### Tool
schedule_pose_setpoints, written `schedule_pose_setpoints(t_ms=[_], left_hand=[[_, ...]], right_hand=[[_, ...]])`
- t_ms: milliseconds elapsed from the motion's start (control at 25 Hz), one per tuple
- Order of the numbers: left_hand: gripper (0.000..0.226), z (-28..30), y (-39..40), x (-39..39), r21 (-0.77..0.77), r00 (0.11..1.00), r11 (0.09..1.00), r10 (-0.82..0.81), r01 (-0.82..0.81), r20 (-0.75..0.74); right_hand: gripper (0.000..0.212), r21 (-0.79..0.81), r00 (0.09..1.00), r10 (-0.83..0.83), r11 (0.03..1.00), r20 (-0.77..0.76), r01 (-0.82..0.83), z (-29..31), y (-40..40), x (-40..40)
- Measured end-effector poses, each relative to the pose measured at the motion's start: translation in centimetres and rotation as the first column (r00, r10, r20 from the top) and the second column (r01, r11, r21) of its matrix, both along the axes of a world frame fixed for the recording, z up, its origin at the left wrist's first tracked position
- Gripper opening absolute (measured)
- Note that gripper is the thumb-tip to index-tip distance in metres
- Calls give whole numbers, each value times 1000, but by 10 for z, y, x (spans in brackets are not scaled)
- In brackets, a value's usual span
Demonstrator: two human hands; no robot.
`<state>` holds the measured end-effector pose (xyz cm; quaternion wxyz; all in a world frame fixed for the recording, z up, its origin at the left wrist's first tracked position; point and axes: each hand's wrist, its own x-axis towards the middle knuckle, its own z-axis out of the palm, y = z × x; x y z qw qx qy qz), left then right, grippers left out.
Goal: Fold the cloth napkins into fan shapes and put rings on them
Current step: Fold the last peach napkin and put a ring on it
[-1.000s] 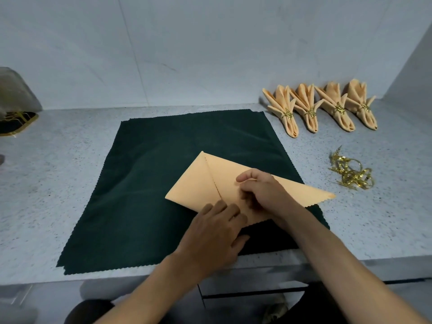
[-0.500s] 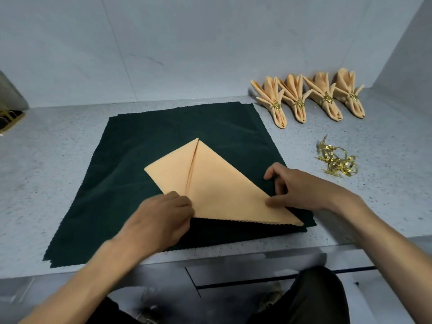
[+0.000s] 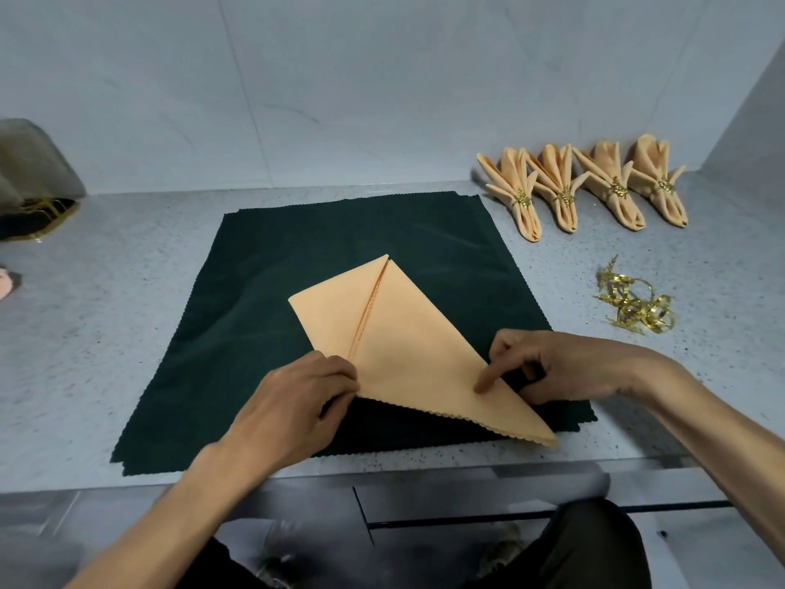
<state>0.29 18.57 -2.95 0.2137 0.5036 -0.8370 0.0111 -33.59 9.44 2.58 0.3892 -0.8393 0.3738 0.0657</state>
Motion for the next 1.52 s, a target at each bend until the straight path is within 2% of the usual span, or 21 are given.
schedule_pose_setpoints(t_ms=[80, 120, 160, 200, 240, 320, 480, 600, 680, 800, 920, 1080, 1200, 1320, 1440, 1520], left_hand=[[29, -1, 0, -1, -3, 1000, 1000, 7, -7, -9], [28, -2, 1, -1, -5, 1000, 1000, 9, -9, -12], [28, -1, 2, -1, -5, 1000, 1000, 13, -13, -10], [28, 0, 3, -2, -9, 1000, 1000, 14, -14, -8], [28, 1, 4, -4, -7, 1000, 1000, 21, -21, -10], [31, 1, 6, -6, 10, 998, 998, 57, -56, -24], [33, 3, 2, -20, 51, 959, 967, 254, -250, -127], [10, 4, -2, -32, 62, 902, 924, 382, -377, -202], [14, 3, -2, -36, 41, 890, 915, 400, -401, -217], [7, -6, -2, -36, -26, 917, 929, 359, -369, -177], [9, -12, -2, -37, -118, 924, 924, 343, -364, -170], [22, -13, 1, -39, -167, 941, 929, 310, -330, -132], [17, -14, -1, -38, -191, 948, 930, 297, -315, -116], [12, -15, -2, -38, -178, 947, 933, 290, -312, -137], [19, -17, -1, -38, -149, 947, 939, 291, -310, -135], [22, -18, -1, -37, -139, 944, 937, 306, -322, -125]], right_hand=[[35, -25, 996, -29, 999, 88, 31, -5, 0, 2], [25, -20, 974, -90, 995, 207, 97, -6, -1, 5], [13, 35, 911, -198, 979, 363, 199, -3, -2, 11], [7, 129, 807, -324, 945, 494, 300, 0, -5, 18], [11, 213, 700, -434, 898, 567, 384, 3, -10, 28], [16, 263, 594, -547, 825, 590, 500, 6, -22, 53], [19, 224, 513, -666, 702, 541, 676, -10, -49, 112], [17, -31, 568, -692, 623, 445, 782, -30, -67, 136], [10, -208, 628, -663, 602, 409, 771, -35, -72, 143], [23, -559, 825, -500, 618, 263, 553, -41, -74, 148], [37, -733, 906, -393, 568, 159, 375, -48, -77, 154], [38, -829, 945, -324, 516, 44, 215, -56, -83, 155], [39, -827, 924, -382, 518, 4, 218, -55, -87, 156], [33, -747, 883, -455, 546, 115, 378, -53, -92, 161], [20, -525, 780, -541, 585, 316, 619, -50, -98, 159], [21, -483, 756, -575, 589, 313, 648, -49, -101, 158]])
